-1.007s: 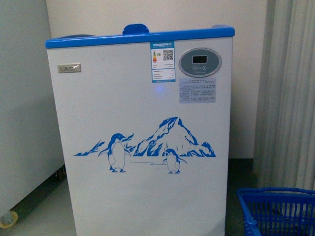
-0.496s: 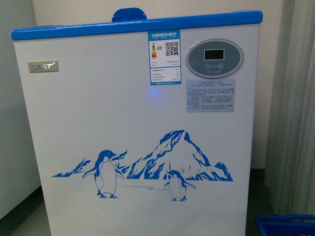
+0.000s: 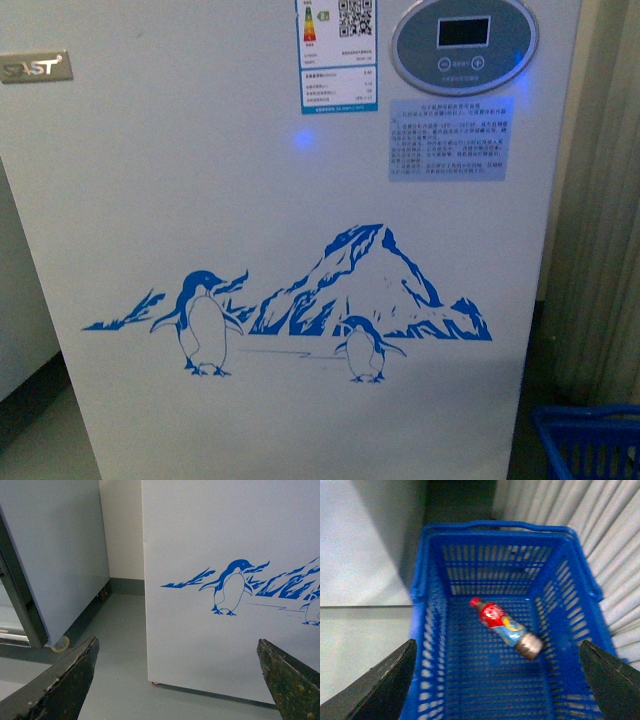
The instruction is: Put drink in fridge
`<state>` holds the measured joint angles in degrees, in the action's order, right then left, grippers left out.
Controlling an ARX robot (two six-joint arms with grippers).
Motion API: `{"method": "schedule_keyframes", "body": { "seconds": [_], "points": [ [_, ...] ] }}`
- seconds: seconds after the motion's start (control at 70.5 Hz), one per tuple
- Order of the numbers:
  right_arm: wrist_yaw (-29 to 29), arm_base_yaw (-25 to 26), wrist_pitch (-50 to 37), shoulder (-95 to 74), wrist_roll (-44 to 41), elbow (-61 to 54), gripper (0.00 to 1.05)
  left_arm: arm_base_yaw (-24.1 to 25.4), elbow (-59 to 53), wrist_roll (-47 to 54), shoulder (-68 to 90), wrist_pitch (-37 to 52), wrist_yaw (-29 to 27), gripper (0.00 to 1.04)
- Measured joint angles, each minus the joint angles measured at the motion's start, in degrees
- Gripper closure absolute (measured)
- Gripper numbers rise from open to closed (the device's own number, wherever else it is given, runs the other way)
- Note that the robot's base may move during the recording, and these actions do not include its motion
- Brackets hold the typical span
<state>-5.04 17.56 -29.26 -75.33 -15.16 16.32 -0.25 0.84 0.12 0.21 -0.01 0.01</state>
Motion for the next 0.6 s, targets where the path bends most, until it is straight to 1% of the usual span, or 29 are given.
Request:
{"method": "schedule_keyframes", "body": {
  "seconds": [0.057,0.113,0.184,0.269,0.369,0.595],
  "points": [
    [-0.35,0.90,-8.55,-13.07,-4.92,3.80,0.08,0.00,0.00,-0.02,0.00,0.00,-0.02,0.08],
    [-1.40,1.64,-15.15,-24.39,-10.60,7.34,0.08,0.00,0.00,0.00,0.00,0.00,0.02,0.08],
    [-2.69,2.45,-18.69,-36.02,-15.54,12.24,0.08,0.00,0.00,0.00,0.00,0.00,-0.02,0.08],
    [-3.82,2.93,-19.87,-48.74,-19.28,18.45,0.08,0.00,0.00,0.00,0.00,0.00,0.00,0.08],
    [-4.87,2.93,-19.89,-59.87,-21.44,25.09,0.08,0.00,0.00,0.00,0.00,0.00,-0.02,0.08],
    [-5.90,2.97,-16.15,-76.28,-22.43,39.50,0.08,0.00,0.00,0.00,0.00,0.00,0.00,0.08]
  ]
}}
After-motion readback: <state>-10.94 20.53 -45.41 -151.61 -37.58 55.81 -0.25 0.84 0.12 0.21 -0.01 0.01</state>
